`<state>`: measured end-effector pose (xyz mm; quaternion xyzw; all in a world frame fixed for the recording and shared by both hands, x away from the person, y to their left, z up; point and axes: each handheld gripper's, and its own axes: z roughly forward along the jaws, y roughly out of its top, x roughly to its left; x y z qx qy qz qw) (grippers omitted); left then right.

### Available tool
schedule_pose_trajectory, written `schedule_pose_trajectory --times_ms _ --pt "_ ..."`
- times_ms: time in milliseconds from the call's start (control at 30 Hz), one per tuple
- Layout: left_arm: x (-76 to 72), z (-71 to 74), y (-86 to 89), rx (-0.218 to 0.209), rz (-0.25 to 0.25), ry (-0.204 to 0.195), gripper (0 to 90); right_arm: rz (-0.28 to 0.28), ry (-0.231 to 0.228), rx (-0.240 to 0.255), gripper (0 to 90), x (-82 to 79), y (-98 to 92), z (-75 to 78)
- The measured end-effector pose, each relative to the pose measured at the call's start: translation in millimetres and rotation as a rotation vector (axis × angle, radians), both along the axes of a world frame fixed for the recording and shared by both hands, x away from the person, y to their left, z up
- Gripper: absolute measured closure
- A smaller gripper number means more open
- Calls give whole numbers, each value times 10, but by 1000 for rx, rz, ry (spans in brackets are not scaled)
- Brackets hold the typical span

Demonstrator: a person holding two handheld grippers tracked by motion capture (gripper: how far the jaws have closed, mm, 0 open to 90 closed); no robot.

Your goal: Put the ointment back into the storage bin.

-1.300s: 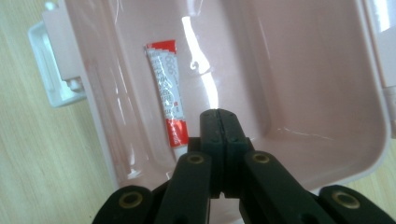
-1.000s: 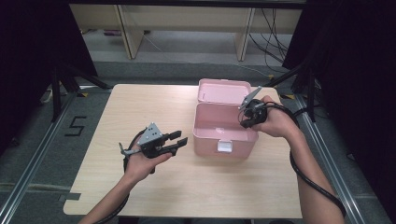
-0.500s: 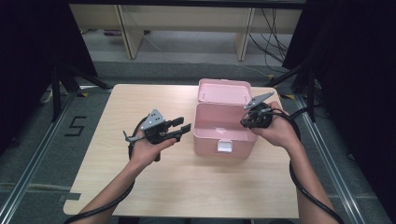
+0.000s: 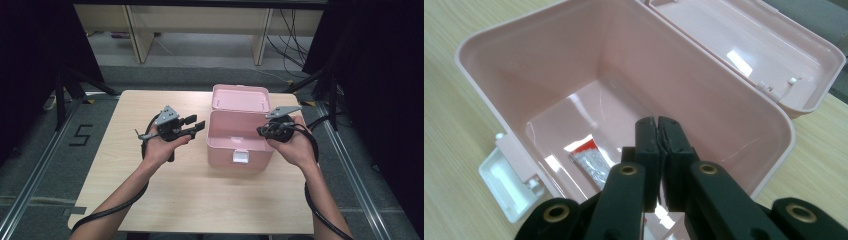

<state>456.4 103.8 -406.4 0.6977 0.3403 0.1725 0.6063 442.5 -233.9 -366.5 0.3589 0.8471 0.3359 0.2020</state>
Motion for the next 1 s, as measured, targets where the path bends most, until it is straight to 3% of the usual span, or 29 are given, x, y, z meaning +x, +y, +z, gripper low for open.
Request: schedule_pose_trajectory --times_ms 167,400,467,567,633,833,900,967,1000 --pt "76 39 -33 -1 6 4 538 -32 -29 54 892 -73 28 -26" --pt "241 86 -99 0 27 13 538 -13 -41 72 893 -108 80 -92" --pt "299 96 -123 3 30 19 538 -34 -30 89 892 -154 113 -101" --pt "369 96 -146 11 36 27 538 -9 -65 80 893 -162 126 -123" --pt "403 93 -162 15 38 33 538 -32 -45 101 893 -198 152 -130" --pt "424 100 -190 13 45 31 537 -15 -78 84 892 -195 128 -119" --pt "395 109 -202 18 35 23 536 -43 -54 111 892 -221 139 -118" --pt "360 115 -211 17 27 17 536 -25 -74 102 892 -205 116 -118" --pt "344 118 -213 17 23 15 536 -31 -62 104 891 -209 112 -116"
